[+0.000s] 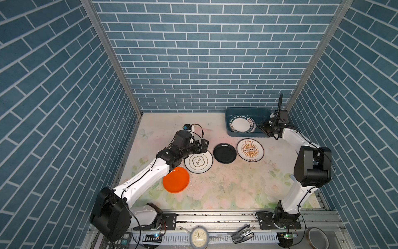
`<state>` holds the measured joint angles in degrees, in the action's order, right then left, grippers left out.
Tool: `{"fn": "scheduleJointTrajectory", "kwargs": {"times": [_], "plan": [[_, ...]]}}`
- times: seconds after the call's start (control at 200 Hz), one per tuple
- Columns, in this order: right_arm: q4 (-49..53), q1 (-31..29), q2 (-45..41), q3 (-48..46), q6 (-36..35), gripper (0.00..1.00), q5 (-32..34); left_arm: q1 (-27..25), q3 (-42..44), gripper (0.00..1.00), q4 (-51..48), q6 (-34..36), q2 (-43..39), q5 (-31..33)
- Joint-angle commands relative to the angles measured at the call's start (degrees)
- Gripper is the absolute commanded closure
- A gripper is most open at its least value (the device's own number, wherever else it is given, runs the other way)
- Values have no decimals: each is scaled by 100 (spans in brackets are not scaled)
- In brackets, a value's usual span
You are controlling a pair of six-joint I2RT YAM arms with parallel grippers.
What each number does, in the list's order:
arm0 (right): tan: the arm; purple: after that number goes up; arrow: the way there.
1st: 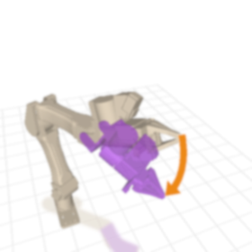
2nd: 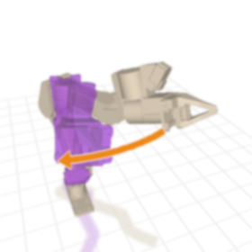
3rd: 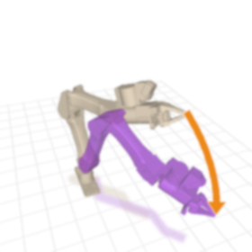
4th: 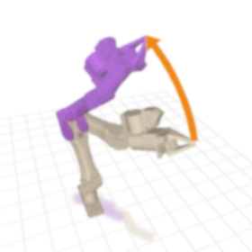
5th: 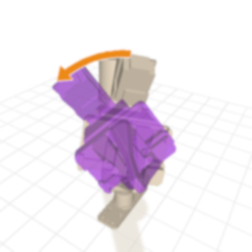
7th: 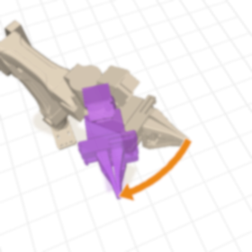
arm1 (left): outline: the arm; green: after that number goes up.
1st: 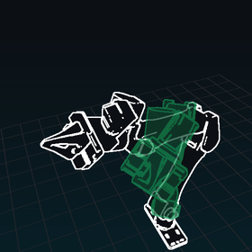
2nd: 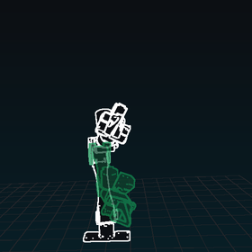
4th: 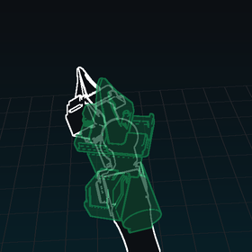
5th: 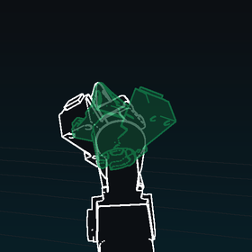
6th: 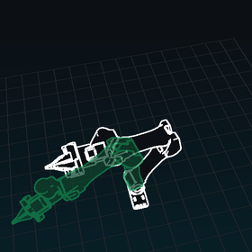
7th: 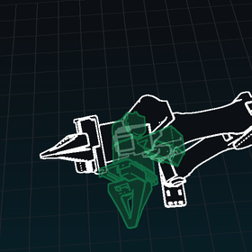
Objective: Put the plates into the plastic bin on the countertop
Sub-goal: 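Open the right gripper and withdraw it from the bin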
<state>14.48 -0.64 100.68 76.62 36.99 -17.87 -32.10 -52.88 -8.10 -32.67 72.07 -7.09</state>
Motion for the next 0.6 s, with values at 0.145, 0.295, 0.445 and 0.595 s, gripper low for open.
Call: {"fn": "scheduleJointTrajectory", "kwargs": {"times": [0.145, 0.295, 0.445, 0.595], "plan": [[-93, 146, -1519, -998, 49, 33, -363, 79, -104, 0, -134, 84, -297, -2], [-147, 239, -2364, -1798, 236, 23, -481, 105, 0, 0, -150, 64, -455, -17], [-235, 240, -3171, -2606, 483, 14, -592, 142, 80, 1, -187, 84, -526, -64], [-351, 240, -3765, -3365, 664, 12, -737, 232, 220, 0, -68, 68, -564, -38]]}}
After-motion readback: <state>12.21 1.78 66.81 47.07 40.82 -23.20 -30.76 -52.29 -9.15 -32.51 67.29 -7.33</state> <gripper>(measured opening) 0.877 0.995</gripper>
